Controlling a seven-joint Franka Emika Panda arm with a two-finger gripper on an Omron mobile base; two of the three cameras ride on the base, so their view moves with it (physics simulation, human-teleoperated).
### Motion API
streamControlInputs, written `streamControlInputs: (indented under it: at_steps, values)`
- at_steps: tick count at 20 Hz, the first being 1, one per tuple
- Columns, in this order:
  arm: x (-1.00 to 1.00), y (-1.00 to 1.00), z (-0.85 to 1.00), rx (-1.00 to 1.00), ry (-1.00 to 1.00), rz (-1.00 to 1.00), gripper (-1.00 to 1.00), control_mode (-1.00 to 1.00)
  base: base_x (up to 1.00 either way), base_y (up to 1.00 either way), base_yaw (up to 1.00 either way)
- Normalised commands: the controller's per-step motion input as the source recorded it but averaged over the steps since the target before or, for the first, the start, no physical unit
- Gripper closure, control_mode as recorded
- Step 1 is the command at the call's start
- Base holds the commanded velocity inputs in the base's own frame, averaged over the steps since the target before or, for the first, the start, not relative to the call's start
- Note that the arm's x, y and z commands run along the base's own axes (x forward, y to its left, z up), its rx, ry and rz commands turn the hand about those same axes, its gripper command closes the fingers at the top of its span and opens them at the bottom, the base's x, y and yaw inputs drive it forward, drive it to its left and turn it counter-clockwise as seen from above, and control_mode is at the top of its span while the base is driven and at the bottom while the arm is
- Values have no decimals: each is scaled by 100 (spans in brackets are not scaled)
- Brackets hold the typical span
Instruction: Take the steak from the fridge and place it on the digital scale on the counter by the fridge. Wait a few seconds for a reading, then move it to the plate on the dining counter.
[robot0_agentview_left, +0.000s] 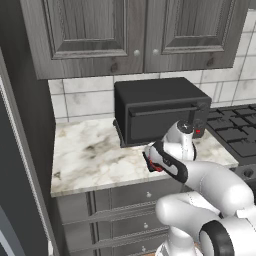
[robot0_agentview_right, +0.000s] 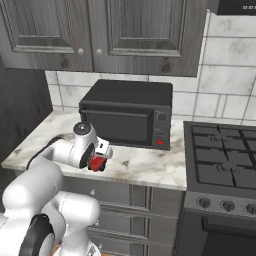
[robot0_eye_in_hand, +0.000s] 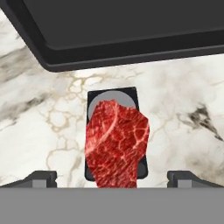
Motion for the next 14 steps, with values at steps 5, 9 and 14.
streamControlInputs:
  at_steps: [5,9,14]
  values:
    - [-9,0,0,-9,3,0,-100,-100,0,0,0]
    - [0,0,0,-10,10,0,-100,-100,0,0,0]
    - [0,0,-4,-7,14,0,-100,-100,0,0,0]
